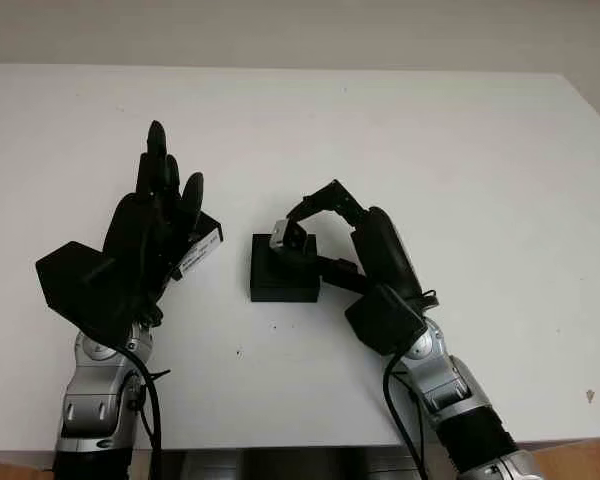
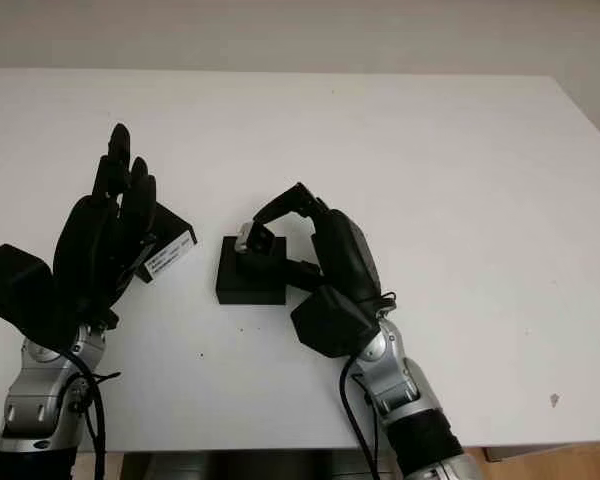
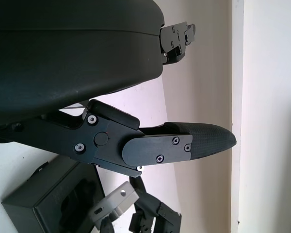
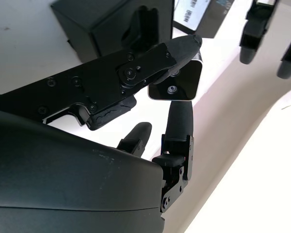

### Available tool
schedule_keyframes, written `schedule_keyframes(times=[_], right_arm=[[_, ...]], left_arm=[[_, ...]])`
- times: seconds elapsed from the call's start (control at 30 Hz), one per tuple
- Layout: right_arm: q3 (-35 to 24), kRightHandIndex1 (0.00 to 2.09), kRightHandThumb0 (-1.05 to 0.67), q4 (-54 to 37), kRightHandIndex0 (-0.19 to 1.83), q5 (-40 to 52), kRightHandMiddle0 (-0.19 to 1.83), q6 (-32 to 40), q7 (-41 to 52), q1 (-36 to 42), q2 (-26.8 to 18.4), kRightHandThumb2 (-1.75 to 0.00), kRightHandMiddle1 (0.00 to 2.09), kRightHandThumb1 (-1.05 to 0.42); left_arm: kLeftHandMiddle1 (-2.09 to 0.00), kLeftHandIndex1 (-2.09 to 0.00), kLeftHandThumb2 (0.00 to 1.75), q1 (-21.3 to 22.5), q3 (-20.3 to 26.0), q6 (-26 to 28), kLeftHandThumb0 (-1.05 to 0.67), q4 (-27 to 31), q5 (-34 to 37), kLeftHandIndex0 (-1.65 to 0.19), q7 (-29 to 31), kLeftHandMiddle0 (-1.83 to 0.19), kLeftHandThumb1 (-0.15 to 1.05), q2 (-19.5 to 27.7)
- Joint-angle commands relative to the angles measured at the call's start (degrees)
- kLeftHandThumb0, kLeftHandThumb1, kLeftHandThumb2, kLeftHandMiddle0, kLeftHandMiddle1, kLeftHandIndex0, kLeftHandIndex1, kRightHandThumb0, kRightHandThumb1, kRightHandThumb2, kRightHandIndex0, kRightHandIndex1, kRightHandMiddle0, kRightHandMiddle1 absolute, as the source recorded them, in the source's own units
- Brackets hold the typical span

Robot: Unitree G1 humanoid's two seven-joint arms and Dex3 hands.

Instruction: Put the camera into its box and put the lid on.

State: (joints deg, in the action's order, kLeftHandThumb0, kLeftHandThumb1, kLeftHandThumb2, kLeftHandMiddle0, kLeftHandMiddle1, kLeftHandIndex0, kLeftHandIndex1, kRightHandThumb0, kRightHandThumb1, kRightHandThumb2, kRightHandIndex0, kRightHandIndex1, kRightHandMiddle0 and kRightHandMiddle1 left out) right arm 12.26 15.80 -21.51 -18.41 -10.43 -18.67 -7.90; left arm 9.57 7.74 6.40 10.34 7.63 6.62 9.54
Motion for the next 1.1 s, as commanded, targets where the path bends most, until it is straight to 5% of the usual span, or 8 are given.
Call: schedule_keyframes(times=[0.0,0.43,1.07], right_arm=[[-0.81,0.67,-0.42,-2.33,0.27,0.86,0.42,0.53,0.86,0.17,0.31,-0.05,1.56,-0.98],[-3.55,0.28,-0.45,-12.76,0.34,7.32,0.51,13.97,22.58,-5.61,-7.22,-0.05,1.52,-0.99],[-1.22,0.18,-0.45,-8.63,0.40,4.41,0.49,17.10,30.15,-10.85,-11.38,-0.05,1.51,-0.98]], left_arm=[[0.00,0.00,0.48,0.37,-0.32,-0.33,-0.75,-0.10,-0.30,0.19,-0.08,0.19,1.05,-0.13],[0.00,0.00,0.48,-0.03,-0.72,-0.29,-0.77,0.03,-0.43,0.19,-0.53,0.19,1.05,-0.45],[0.00,0.00,0.47,-0.36,-0.88,-0.23,-0.79,0.30,-1.03,0.19,-0.90,0.19,1.05,-0.75]])
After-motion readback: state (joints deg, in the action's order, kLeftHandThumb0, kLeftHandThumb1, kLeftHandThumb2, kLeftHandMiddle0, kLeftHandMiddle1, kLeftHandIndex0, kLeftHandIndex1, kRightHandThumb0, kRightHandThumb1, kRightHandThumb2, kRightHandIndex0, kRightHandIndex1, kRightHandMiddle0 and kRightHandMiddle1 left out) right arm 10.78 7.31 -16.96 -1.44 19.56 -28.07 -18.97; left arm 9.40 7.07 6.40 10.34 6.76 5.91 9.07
